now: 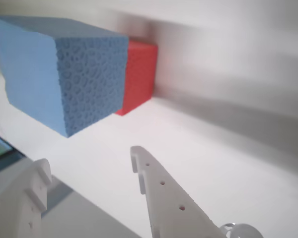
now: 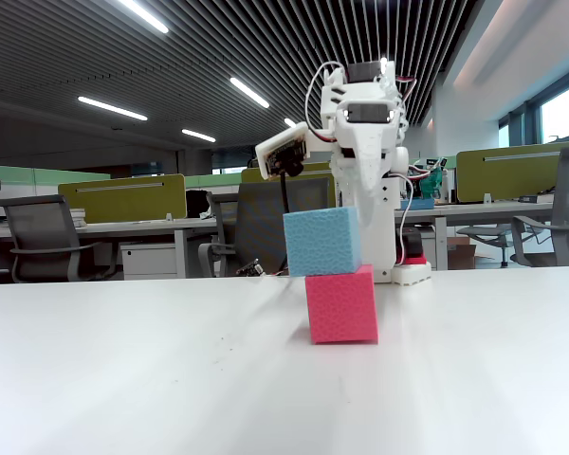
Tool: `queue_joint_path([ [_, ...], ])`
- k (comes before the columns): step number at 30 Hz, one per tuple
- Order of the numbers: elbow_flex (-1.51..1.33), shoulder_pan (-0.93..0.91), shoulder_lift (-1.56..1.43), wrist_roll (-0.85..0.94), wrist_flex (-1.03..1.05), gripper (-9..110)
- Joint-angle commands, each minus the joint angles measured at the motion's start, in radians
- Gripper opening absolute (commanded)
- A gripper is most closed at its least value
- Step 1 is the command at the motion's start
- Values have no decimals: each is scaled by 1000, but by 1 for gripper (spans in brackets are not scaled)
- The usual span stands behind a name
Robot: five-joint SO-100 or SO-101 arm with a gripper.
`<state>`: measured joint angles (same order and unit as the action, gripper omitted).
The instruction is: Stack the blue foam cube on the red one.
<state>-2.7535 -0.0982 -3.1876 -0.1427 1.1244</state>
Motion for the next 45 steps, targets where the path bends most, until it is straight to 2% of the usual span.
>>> queue_joint_path([
  [1,110,-9,3,-17,18,20],
  [5,178,-29,3,-29,-2,20],
  [10,195,-143,3,-31,-8,20],
  [17,110,-281,3,-31,14,20],
  [23,21,-379,2,-23,-48,20],
  [45,-77,-250,2,-29,-112,20],
])
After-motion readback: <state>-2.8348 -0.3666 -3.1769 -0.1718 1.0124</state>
